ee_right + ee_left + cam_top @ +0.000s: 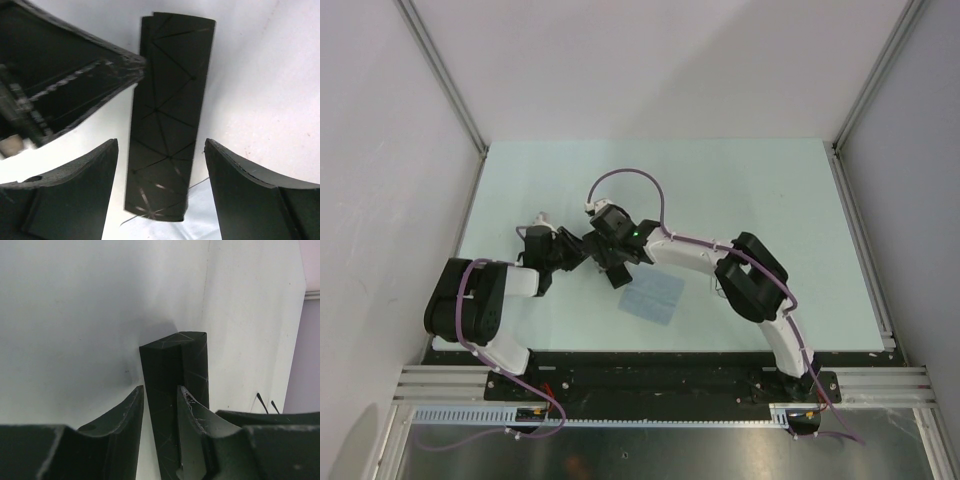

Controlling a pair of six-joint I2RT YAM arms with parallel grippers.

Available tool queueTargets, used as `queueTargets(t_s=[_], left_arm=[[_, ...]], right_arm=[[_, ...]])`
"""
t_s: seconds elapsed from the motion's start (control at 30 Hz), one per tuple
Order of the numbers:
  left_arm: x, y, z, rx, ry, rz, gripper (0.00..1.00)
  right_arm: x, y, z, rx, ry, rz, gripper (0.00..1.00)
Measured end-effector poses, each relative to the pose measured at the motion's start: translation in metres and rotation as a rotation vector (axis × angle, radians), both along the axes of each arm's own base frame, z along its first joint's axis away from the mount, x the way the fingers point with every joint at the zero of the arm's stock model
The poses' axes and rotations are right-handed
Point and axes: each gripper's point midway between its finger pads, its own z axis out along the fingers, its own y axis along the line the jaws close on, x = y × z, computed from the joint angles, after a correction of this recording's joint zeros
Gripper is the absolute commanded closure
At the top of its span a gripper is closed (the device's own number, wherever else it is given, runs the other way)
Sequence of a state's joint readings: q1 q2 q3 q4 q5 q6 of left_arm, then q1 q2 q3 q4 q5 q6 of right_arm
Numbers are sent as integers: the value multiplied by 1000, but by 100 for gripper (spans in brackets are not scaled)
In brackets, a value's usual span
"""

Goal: Organize the sunglasses
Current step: Open the sunglasses case at the center of the board.

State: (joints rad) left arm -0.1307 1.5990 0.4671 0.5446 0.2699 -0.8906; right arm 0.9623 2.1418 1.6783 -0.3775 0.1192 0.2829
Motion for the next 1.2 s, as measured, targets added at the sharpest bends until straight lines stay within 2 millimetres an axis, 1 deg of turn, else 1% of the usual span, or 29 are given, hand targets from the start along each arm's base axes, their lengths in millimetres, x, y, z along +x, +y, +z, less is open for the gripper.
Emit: queueTargets(t_s=[0.1, 0.17, 0.2, 0.23, 0.3, 0.4, 0.63, 0.77, 1.03, 1.13, 1.2], left_arm=[[0, 0, 0, 0, 0, 0, 63], [0, 0, 0, 0, 1, 0, 64], [0, 0, 0, 0, 1, 0, 64], [0, 0, 0, -1, 0, 0, 65], [0, -1, 0, -3, -2, -2, 65], [0, -1, 0, -4, -3, -3, 66], [1, -2, 1, -7, -6, -5, 68], [4, -5, 2, -12, -9, -8, 70], [6, -14, 2, -25, -13, -21, 73], [6, -15, 2, -27, -15, -24, 73], [6, -15, 2, -28, -16, -24, 73]], right_arm=[[4, -7, -15, -55, -4, -19, 27], [5, -7, -20, -66, -1, -22, 33], [6, -6, -21, -68, -1, -24, 35], [7, -6, -21, -70, -3, -24, 40], [6, -4, -20, -72, -2, -23, 44], [7, -6, -20, -74, 5, -30, 49], [9, -7, -19, -34, 53, -41, 52], [11, -11, -17, 15, 101, -54, 53], [17, -27, -11, 119, 201, -77, 52], [19, -33, -7, 141, 216, -89, 52], [21, -39, 0, 156, 220, -103, 52]])
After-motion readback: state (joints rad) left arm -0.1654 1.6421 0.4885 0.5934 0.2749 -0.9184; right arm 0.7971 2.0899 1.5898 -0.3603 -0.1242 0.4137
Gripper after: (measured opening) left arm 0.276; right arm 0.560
